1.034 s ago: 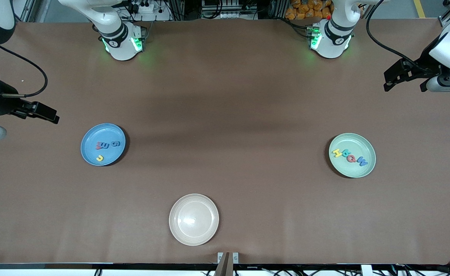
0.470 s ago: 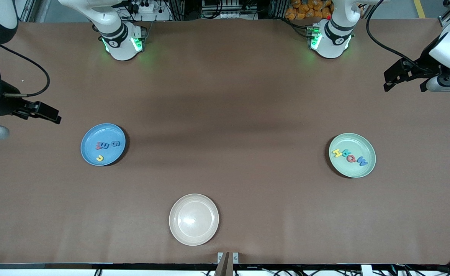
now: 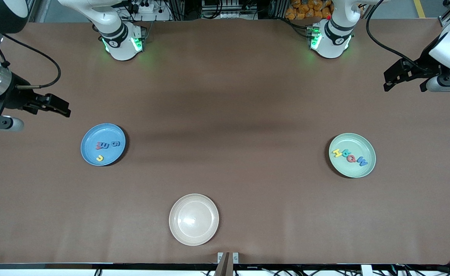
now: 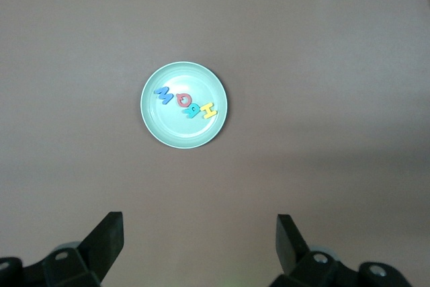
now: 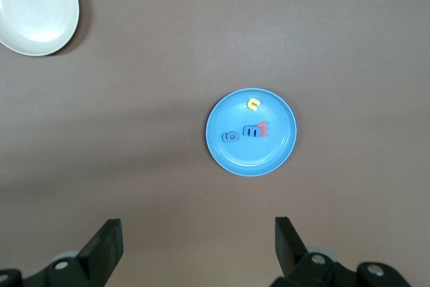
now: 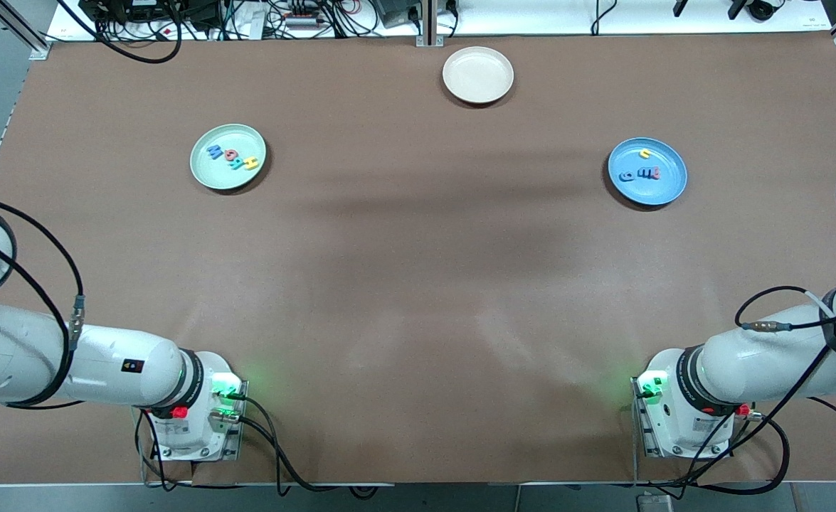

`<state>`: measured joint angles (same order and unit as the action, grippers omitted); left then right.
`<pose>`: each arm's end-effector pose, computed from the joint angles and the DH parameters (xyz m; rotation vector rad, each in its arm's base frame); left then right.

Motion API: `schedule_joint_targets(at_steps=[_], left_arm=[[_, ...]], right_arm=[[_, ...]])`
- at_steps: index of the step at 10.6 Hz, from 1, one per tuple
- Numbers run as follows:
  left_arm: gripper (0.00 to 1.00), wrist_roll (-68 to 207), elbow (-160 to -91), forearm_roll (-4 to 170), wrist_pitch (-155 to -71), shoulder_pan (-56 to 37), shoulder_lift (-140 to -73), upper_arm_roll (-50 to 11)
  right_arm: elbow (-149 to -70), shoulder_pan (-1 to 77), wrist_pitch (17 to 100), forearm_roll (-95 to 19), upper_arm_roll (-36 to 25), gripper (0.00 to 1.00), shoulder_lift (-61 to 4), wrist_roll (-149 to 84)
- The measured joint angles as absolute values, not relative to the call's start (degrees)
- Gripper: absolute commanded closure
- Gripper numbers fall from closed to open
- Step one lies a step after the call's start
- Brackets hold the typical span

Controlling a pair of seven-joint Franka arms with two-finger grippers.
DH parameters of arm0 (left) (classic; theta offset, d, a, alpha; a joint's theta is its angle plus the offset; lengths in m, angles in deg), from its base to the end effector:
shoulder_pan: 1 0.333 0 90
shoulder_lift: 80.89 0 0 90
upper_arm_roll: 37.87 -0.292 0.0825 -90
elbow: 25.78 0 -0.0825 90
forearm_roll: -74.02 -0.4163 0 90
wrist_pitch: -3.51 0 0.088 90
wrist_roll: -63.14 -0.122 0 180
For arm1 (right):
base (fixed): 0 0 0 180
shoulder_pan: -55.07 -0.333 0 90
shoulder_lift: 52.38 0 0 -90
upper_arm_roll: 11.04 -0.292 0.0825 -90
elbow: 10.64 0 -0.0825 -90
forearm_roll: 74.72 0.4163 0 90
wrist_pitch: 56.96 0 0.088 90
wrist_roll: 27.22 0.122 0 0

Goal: Sort upper and lower case letters into plates

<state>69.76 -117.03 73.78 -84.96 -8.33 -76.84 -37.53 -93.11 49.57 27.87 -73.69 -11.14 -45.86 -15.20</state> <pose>0.5591 -0.0749 0.6128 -3.1395 0.0285 -0.0354 0.6057 0.0617 0.5755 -3.1278 0.1739 0.1168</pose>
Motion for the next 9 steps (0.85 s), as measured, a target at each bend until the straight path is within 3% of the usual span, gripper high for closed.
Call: schedule_joint_targets(at_steps=[9], left_arm=[[0.0,69.8,-117.0,73.8,-85.0,-8.3,-76.9,-37.5]], right_arm=[[-94.4,49.6,28.3,-73.7,-11.1,0.0,-46.6,-15.2]])
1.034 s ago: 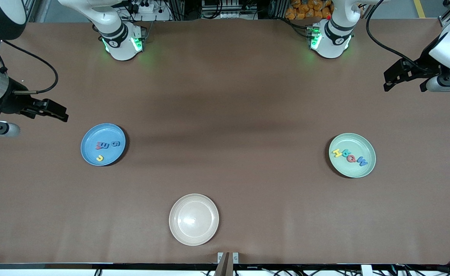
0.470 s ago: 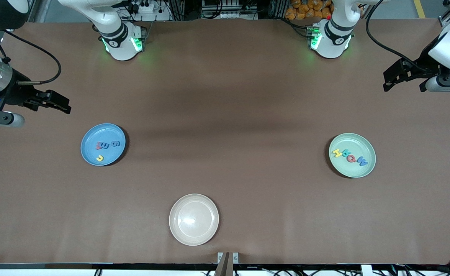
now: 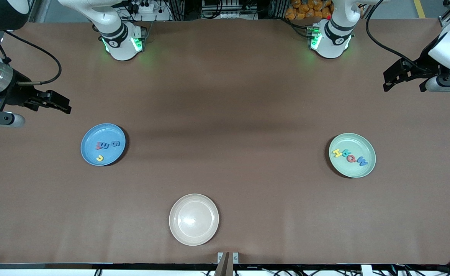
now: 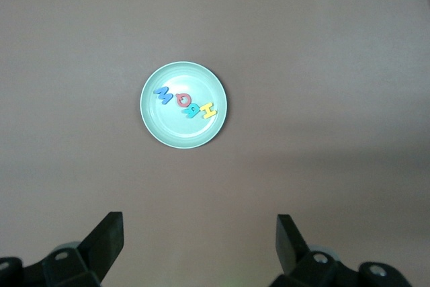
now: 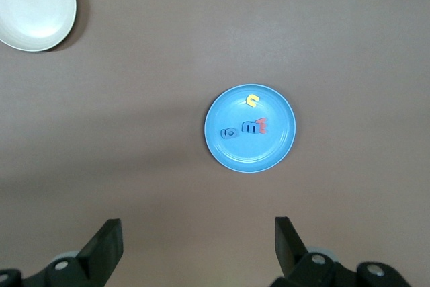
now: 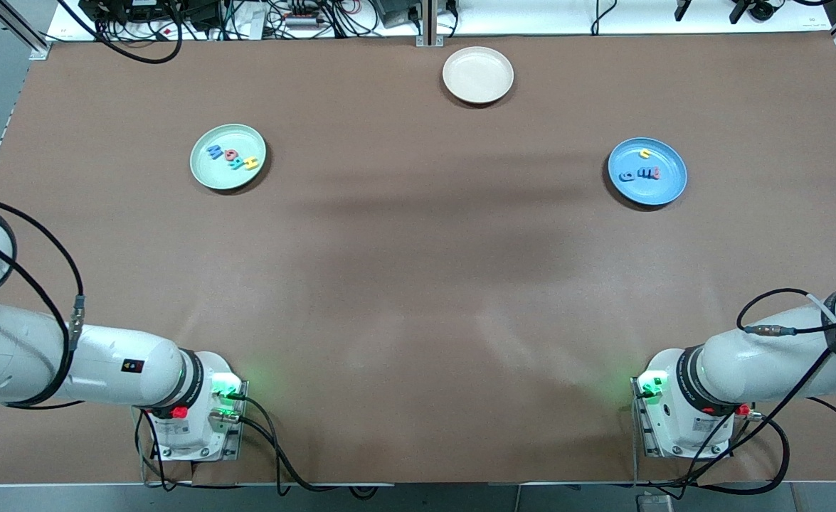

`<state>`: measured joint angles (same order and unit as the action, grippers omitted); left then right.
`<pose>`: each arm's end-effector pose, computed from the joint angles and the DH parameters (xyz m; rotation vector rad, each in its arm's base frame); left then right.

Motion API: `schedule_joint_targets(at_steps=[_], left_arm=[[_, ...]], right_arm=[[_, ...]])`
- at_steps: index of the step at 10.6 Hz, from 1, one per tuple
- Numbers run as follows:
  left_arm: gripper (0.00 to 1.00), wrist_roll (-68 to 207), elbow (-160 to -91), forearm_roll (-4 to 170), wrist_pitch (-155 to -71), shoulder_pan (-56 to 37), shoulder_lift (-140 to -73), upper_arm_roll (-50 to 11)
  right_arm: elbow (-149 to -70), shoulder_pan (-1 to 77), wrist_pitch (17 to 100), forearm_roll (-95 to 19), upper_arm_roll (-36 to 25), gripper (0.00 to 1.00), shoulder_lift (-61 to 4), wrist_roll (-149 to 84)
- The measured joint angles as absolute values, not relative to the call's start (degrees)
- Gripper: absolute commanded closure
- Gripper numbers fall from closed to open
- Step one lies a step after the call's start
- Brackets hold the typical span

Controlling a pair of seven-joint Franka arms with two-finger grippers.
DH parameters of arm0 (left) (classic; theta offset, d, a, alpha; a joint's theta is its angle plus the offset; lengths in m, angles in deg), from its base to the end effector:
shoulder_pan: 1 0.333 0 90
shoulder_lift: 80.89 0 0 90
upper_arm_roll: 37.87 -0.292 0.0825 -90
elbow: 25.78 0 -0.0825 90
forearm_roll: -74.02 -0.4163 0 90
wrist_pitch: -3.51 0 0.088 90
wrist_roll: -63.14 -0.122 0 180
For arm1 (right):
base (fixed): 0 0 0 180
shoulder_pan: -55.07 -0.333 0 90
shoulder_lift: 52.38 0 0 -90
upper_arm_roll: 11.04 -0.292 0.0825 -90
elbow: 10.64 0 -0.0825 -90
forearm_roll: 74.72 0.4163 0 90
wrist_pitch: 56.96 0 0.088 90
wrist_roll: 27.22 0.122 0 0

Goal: Sort upper and lower case letters into plates

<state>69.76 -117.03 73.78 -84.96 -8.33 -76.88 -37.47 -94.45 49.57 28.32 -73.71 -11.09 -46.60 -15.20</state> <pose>0.5592 -0.0755 0.6124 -3.1393 0.0301 -0.0343 0.6027 0.0608 0.5724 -3.1283 0.1756 0.1208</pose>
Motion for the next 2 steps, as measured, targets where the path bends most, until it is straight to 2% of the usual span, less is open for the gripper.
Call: schedule_joint_targets(at_steps=[2], left_arm=[[0.0,69.8,-117.0,73.8,-85.0,-8.2,-76.9,-37.5]], right_arm=[[-94.5,49.6,28.3,-73.7,-11.1,0.0,-46.6,-15.2]])
